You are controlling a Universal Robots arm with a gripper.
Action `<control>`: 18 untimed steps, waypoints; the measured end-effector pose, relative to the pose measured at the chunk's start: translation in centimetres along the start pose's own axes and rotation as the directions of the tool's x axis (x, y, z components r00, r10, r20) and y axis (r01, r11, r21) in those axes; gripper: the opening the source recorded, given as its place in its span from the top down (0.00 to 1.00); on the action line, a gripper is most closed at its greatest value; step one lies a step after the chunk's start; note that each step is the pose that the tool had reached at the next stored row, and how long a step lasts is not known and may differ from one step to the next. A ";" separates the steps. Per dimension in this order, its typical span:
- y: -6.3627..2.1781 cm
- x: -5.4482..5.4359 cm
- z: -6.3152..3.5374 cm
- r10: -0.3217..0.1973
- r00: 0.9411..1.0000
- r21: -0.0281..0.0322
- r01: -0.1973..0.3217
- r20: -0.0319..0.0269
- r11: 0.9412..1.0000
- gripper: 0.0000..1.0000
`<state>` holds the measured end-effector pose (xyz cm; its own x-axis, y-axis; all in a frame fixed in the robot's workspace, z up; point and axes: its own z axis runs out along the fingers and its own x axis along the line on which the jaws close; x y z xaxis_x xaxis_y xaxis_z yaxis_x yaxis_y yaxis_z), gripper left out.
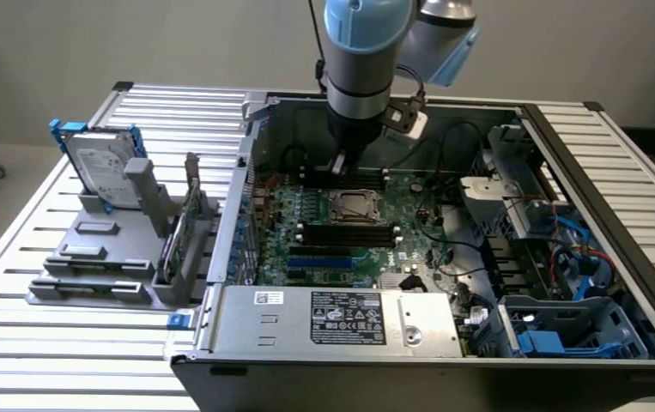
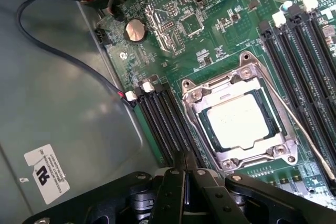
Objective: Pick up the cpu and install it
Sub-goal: 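Install the first cpu locking lever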
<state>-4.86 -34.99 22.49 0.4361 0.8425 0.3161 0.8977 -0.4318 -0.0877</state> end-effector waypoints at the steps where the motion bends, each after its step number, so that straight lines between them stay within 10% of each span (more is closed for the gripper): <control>1: -0.06 -0.2 -0.07 0.000 1.000 0.000 0.000 0.000 1.000 0.89; 18: 0.48 -2.2 -1.96 0.029 1.000 -0.009 -0.029 -0.005 1.000 0.89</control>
<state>-5.49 -37.66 23.61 0.4620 0.8278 0.3183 0.8839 -0.4594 -0.0881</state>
